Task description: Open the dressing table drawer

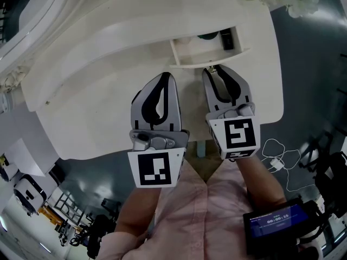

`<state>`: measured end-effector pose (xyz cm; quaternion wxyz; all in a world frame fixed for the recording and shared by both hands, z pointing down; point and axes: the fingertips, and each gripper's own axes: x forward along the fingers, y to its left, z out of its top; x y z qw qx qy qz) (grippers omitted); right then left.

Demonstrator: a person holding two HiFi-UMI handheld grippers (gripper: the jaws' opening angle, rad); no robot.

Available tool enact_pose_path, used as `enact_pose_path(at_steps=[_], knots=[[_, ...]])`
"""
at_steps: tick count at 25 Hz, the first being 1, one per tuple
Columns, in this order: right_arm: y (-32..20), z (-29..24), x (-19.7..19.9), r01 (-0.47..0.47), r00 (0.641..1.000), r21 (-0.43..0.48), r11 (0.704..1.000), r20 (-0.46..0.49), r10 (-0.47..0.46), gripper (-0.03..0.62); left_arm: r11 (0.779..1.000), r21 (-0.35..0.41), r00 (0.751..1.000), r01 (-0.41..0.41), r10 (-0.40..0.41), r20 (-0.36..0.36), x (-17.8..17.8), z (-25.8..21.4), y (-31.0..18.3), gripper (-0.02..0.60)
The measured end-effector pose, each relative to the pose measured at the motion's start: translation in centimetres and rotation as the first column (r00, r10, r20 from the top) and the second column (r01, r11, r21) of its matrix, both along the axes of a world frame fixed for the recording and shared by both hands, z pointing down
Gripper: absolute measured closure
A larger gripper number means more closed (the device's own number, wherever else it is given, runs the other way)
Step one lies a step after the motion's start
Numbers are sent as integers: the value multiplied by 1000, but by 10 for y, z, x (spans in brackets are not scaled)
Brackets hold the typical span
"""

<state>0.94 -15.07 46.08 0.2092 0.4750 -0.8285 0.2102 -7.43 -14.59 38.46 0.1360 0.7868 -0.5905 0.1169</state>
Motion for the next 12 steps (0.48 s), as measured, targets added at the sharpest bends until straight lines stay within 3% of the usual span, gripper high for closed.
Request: enact_pose_path(at_steps=[12], knots=[[9,-14,4,14,1000,-13,1000,3,-14,487,999,49,1000,2,-2,1,3,-23,-2,560]])
